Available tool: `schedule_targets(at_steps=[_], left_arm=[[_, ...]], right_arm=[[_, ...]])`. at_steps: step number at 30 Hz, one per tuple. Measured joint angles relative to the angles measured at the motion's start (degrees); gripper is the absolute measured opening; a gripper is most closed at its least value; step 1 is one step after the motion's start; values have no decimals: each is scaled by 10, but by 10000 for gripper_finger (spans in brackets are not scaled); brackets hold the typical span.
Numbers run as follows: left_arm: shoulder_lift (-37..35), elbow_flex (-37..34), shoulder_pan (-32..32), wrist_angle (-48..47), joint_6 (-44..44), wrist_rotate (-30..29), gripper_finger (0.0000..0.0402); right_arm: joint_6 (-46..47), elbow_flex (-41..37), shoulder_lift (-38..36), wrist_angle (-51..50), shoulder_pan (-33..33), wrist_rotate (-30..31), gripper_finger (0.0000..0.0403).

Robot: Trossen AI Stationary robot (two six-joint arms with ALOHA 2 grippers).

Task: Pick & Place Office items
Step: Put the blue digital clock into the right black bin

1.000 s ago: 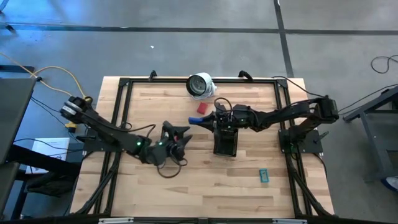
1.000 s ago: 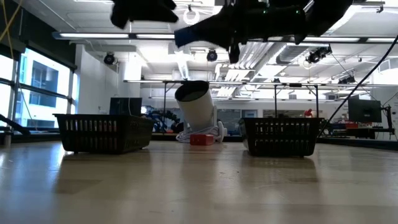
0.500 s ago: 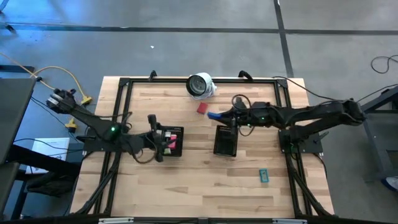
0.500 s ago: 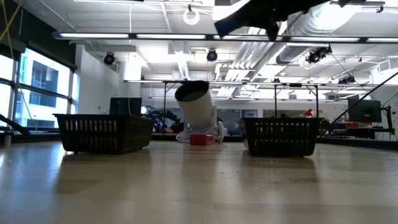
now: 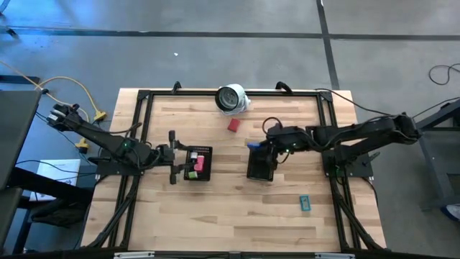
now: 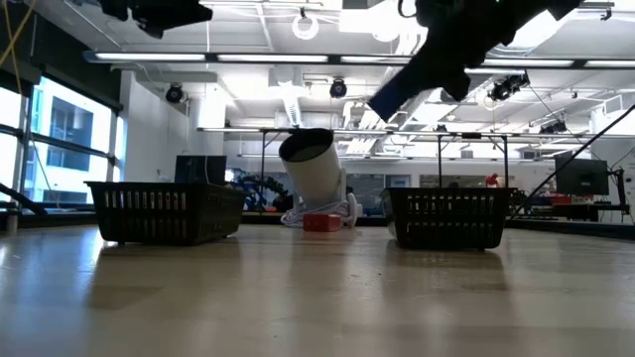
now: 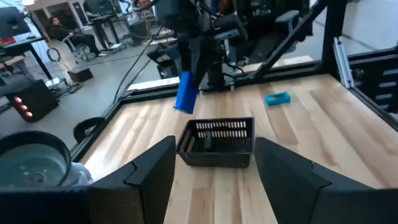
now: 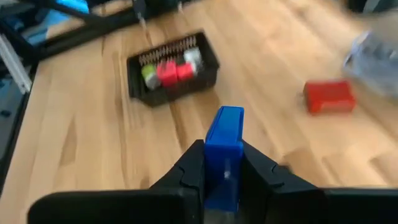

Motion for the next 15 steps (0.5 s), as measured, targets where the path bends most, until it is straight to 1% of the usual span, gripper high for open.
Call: schedule_targets(at_steps=[5, 8, 12, 15], left_arm=[[3, -12, 0, -1, -30, 3, 211], [8, -13, 0, -1, -41, 4, 211], [26, -12, 7, 13, -57, 42, 211], [59, -12, 35, 22, -63, 77, 211]], right_arm=[[24, 0, 31, -21, 1, -22, 48], [26, 0, 49, -24, 7, -20, 48], [19, 0, 56, -15, 15, -8, 48], [9, 1, 55, 17, 22, -5, 48]])
